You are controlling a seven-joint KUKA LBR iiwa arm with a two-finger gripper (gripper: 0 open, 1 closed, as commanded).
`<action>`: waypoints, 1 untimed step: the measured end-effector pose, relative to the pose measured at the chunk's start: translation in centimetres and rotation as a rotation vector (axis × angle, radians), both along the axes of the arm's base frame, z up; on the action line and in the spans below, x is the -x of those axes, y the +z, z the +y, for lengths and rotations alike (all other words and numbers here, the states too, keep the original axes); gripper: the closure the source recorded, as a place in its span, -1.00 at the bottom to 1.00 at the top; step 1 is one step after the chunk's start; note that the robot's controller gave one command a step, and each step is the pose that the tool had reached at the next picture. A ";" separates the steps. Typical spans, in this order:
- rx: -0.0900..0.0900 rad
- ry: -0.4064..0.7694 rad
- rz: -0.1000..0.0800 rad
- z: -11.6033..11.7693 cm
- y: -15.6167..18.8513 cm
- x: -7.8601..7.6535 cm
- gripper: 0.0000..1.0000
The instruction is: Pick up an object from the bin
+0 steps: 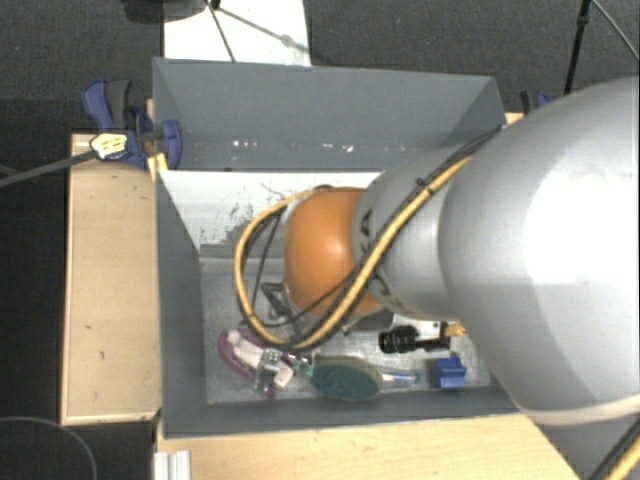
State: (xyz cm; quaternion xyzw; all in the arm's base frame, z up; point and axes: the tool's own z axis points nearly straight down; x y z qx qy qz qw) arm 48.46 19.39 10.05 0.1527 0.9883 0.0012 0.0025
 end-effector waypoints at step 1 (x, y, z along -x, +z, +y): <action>-0.001 -0.169 0.002 1.8 -2.9 0.6 -1.00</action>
Offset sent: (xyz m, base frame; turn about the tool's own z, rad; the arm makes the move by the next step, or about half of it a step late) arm -0.0073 0.0174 -0.0305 0.1706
